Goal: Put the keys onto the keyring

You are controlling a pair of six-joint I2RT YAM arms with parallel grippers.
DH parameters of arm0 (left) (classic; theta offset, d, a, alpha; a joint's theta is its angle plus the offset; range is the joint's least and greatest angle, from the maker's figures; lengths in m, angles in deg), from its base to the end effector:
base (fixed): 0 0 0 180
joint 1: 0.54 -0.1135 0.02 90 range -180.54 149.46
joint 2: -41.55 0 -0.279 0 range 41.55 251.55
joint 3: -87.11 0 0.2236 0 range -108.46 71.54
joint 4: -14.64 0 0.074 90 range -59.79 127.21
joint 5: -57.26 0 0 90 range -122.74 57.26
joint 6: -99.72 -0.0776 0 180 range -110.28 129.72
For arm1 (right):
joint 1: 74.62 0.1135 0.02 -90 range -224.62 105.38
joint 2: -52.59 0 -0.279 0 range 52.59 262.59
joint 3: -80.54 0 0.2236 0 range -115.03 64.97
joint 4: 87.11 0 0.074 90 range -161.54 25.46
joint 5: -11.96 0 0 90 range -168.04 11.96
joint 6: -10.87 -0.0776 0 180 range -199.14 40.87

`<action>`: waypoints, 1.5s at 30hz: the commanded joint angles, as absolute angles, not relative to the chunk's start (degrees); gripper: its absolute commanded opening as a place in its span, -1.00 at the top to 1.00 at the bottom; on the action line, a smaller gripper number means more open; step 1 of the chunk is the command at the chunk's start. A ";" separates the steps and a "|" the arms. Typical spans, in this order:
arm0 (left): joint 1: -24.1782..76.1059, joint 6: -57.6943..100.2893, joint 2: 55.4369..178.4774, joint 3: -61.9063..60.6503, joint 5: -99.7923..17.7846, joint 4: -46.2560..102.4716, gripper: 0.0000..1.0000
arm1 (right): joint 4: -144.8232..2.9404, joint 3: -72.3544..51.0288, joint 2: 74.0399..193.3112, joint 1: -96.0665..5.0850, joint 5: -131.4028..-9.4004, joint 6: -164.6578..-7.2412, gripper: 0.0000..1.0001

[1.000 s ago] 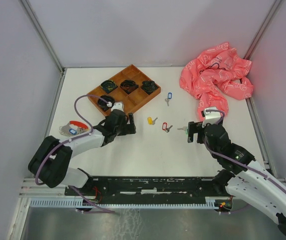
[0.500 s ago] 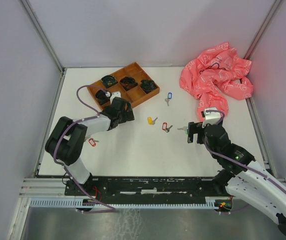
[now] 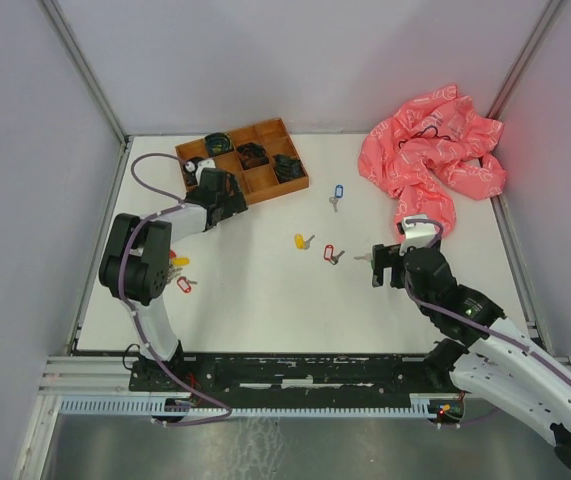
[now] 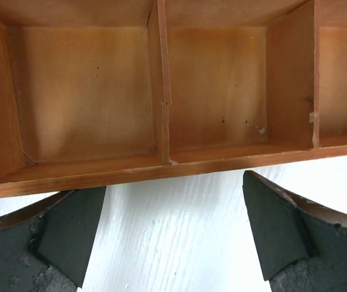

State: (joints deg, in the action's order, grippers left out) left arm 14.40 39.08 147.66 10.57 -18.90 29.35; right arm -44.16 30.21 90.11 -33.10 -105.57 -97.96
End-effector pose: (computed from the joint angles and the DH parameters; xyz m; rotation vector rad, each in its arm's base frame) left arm 0.3901 -0.0849 0.1669 -0.4081 2.2819 -0.1078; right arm 0.1288 0.0661 0.2613 -0.1178 2.0324 0.1564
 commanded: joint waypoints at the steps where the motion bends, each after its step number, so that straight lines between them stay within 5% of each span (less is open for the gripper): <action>1: 13.14 35.06 150.17 4.40 -21.18 26.30 -0.98 | -47.25 29.98 90.27 -33.21 -105.00 -98.23 -1.00; 14: 11.38 34.83 146.16 6.15 -21.30 28.25 -0.99 | -48.14 30.06 91.15 -33.15 -102.11 -97.84 -1.00; 33: 2.01 48.85 112.93 33.44 -8.22 40.11 -0.99 | -49.47 31.52 89.34 -33.21 -97.51 -98.91 -1.00; 45: -5.42 48.69 122.66 29.84 -9.16 38.13 -0.99 | -48.74 31.86 87.66 -33.22 -97.28 -98.73 -1.00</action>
